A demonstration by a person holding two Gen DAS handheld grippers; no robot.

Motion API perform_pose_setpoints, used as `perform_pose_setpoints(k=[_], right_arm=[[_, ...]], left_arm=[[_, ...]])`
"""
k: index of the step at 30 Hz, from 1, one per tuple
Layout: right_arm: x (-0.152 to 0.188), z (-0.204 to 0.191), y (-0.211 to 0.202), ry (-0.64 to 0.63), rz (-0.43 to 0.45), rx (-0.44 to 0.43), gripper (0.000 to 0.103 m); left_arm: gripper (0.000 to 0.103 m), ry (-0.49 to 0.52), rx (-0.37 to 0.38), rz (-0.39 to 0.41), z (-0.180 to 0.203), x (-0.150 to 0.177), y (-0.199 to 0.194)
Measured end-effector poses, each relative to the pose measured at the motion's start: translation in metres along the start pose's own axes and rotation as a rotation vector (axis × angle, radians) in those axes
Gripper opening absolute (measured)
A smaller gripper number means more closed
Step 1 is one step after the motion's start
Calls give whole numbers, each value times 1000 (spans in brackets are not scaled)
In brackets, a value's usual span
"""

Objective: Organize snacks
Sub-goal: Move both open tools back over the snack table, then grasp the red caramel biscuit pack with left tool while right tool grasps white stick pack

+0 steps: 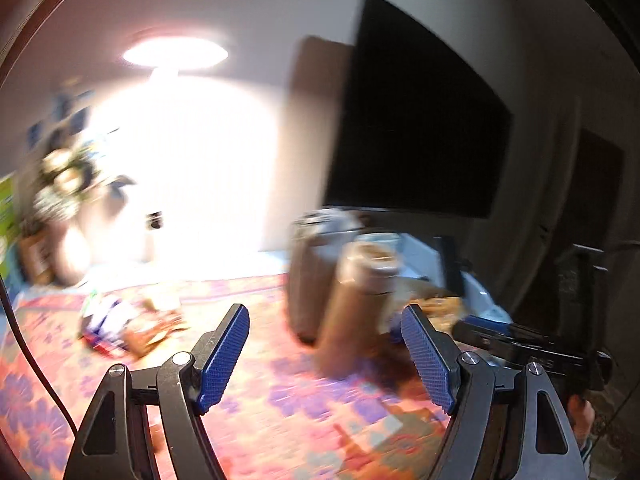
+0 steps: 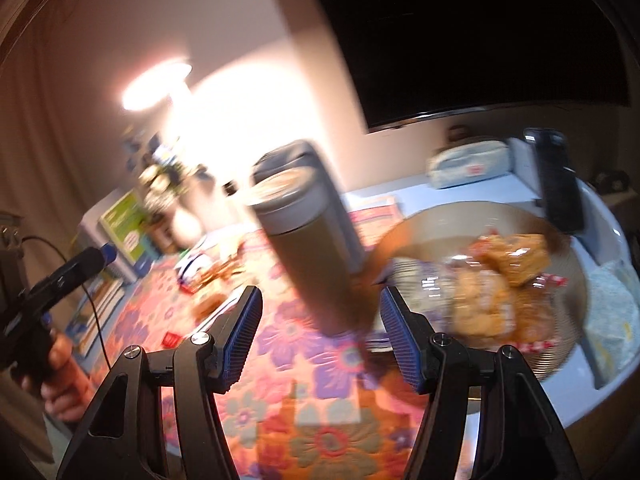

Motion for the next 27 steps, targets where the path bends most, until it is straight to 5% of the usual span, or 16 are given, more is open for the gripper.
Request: perform_pose_setpoints(k=[12,20,27], right_arm=[[41,-94,85,-185,-209,-87,61],[60,-122,146,-182,-354,-120,61],[71,-131,205,-109,-444,-67,61]], left_arm=[[76,-162,-194,-74,-126,69,-21],[77,-184,-207,-226,-153,121,24],[77,-126,-243,-327,-158,143,60]])
Point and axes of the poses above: each gripper's, at about its wrist camera, not at the fingertips, and y roughly the way its jaws point, z to its right, x to its underside, the point moved 1 cm from there along y, roughly the way its jaws point, and after that the axes turned 7 degrees about y, right-handed, at the moved point
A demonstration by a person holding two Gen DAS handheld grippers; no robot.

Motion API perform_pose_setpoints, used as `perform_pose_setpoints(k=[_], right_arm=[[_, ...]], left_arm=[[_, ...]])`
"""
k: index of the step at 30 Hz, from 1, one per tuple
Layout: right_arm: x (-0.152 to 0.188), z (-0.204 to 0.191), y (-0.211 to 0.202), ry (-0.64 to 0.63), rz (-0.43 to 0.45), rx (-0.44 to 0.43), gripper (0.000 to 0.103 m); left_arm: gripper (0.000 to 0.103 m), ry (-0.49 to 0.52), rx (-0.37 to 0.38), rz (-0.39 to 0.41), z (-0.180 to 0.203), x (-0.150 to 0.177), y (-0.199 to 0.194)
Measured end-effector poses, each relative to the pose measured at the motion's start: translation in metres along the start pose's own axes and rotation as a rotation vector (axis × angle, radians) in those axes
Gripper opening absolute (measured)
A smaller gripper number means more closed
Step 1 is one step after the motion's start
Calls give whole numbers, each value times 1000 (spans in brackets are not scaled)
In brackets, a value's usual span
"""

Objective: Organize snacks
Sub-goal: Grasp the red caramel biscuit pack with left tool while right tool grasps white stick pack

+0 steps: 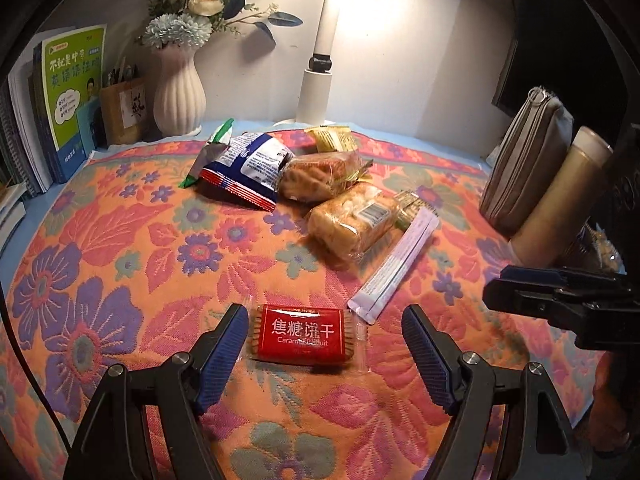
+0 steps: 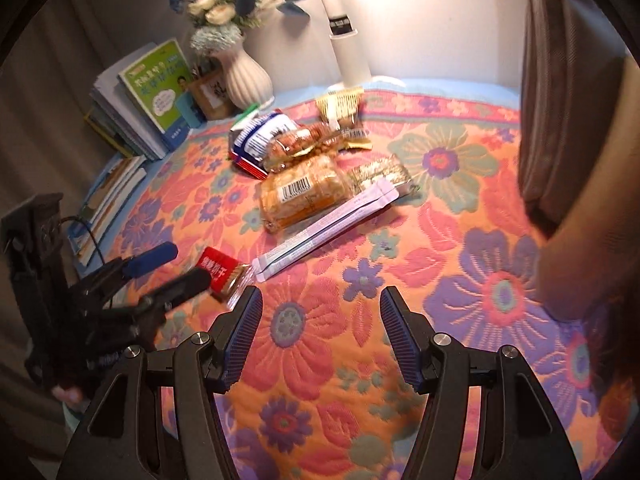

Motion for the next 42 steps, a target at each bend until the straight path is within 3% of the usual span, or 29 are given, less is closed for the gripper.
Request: perform_pose_setpoints(k=[5,16,25,27,29,32,37,42], right_arm=[[-11,-1,33,84,-14,1,61],[-20,-10,63,160,44,122,61],[-15,-31,75,58,111,289,61],[-13,-30,72,42,111,287,55],[-9,-24,67,36,109,277,39],[0,-9,53,58,102,224,31],[12,15,31,123,97,155,27],[16,28,18,155,105,192,30]], left_arm=[[82,75,-36,-25,8,1,13],[82,98,-49,-70,7,5,25],[82,77,-108,-135,-8,14,27],[82,56,-140,-138,-21,19,21],[82,31,-164,-138,-34,23,16],[82,-26,-175,-137,-58,29,10],[82,-73,-142,-115,-75,31,0],[82,-67,-104,-126,-68,36,-5]])
Point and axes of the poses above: each gripper's, at about its wrist camera, not at the fingertips, and y roughly the way its jaws point, z to its right, x to its underside, the point moved 1 cm from there along y, roughly the way its jaws point, and after that the axes turned 7 degrees about y, right-handed, at the moved point
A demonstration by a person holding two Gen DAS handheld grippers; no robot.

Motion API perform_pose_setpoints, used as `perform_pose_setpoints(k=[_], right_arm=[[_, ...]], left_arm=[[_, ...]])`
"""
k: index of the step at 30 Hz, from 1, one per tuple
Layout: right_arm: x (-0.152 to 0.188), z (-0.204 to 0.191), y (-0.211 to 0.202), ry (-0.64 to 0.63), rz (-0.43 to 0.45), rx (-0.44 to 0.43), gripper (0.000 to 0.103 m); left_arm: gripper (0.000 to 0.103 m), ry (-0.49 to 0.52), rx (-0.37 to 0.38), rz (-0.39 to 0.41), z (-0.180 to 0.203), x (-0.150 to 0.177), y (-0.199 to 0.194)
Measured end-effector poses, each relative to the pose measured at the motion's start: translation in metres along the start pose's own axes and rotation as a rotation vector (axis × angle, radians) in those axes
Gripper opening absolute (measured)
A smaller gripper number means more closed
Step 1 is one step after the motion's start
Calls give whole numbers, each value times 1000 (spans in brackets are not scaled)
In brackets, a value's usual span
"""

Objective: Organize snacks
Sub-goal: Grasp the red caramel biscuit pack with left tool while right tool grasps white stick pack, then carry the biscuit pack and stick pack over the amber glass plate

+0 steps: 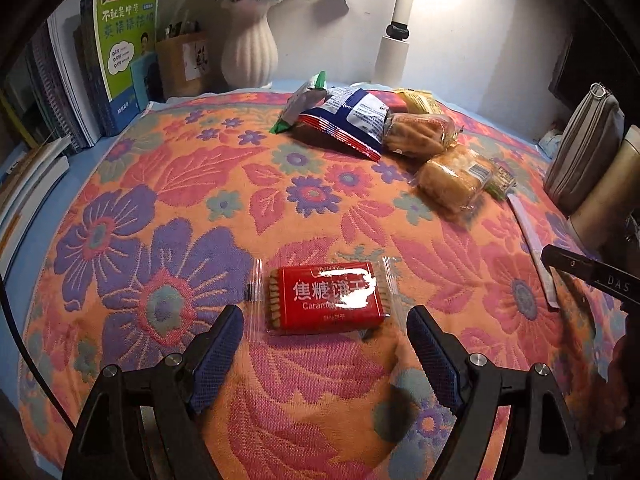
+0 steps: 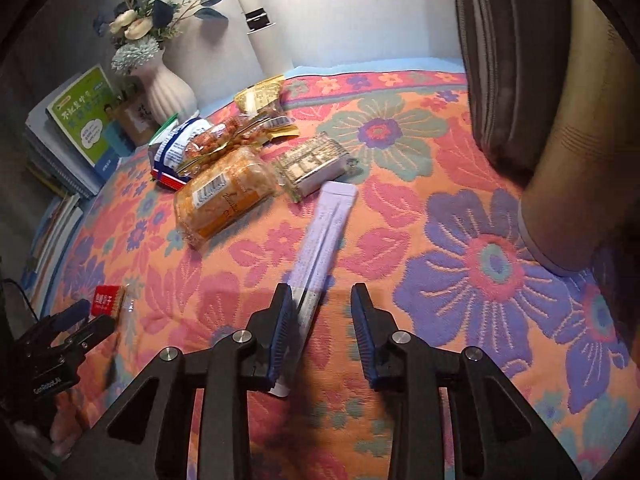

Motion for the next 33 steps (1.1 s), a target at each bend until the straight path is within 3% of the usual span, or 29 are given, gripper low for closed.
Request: perform_pose_setpoints(k=[4,8,10,16,21,24,26,28,33], right_arm=[[-4,1,4,13,-27,-25,30],[-5,-10,8,-5,-27,-35,51],[-3,-17,10,-38,-16,-8,52],[2,-27,13,-114,11,57,49],[1,-30,17,-147,21,96,44],[2,-30,16,-159,30,112,37],[2,-27,15,-155,35,114,25],[3,-22,12,-139,29,98,22],[9,-5,-3,-82,6,29,19]], left_arm=[[82,-37,53,-1,-1,10,-9],[82,-84,173,-13,1,11,-15],[82,-112,216,-33,3,5,-7],[82,-128,162,-38,6,-31,20],[82,-78,94,-29,11,-53,41],[63,-12,5,-20,21,-55,45],[44,30,-49,-14,26,-52,44],[33,40,-53,-5,26,-47,39],[33,22,26,18,29,-32,20]])
Point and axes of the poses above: each gripper's, at about its wrist camera, not at the fingertips, and y roughly the way its jaws point, z to its right, x to its underside, the point moved 1 cm from there along y, roughly the way its jaws point, and after that the axes turned 7 degrees about y, right-handed, at the moved point
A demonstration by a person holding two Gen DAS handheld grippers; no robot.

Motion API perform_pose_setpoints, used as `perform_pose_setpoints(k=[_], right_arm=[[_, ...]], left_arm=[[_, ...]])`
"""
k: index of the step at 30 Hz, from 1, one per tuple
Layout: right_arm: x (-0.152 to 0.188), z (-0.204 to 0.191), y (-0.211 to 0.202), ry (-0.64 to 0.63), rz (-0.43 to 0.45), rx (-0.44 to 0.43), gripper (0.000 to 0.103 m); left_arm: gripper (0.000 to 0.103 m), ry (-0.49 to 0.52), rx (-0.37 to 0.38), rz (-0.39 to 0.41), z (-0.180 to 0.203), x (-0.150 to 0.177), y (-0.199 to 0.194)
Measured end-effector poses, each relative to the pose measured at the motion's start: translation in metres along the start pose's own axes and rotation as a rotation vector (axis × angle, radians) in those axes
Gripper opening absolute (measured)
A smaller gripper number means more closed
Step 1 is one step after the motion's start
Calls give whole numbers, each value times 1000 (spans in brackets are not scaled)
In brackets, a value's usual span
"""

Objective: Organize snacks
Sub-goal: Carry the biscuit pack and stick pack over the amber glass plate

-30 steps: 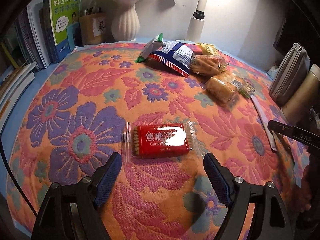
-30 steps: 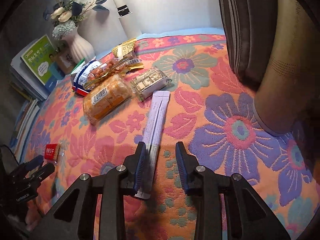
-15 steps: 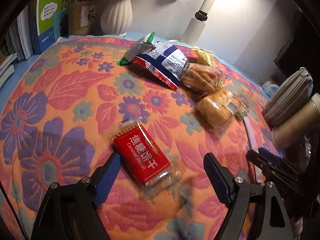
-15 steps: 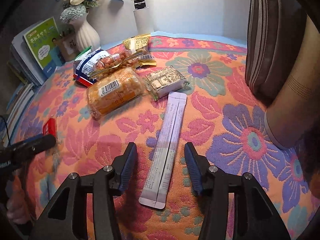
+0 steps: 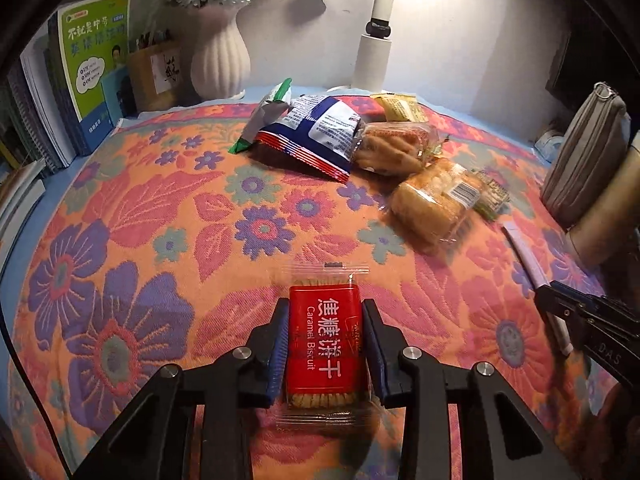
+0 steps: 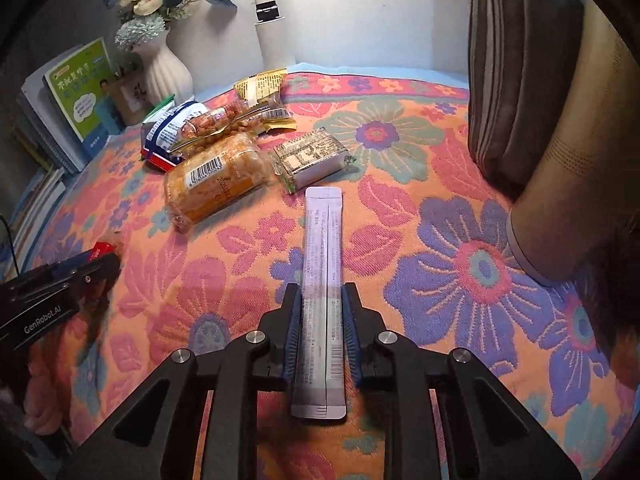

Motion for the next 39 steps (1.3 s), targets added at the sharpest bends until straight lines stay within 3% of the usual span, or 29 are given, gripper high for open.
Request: perform_pose_setpoints(k=[5,16,28,39], right_arm=[[11,18,-19,71,-24,-113,19],[17,41,-76,105,22,-189,19],[30,93,-155,141,139,-202,19],[15,198,-225,290,345,-102,20]], left_arm=[[33,-9,95,33,19,6,-20],[33,106,238,77,97,-7,-51],[33,271,335,130,193,-23,-89],[33,448,471,199,323,-51,-118]])
Point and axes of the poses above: each gripper's, at about its wrist camera, not at the fingertips, and y roughly the way its jaws point, z to its right, x to its underside, the point moved 1 cm from there along y, roughly the way its jaws point, and after that the axes turned 7 degrees about y, right-handed, at the moved point
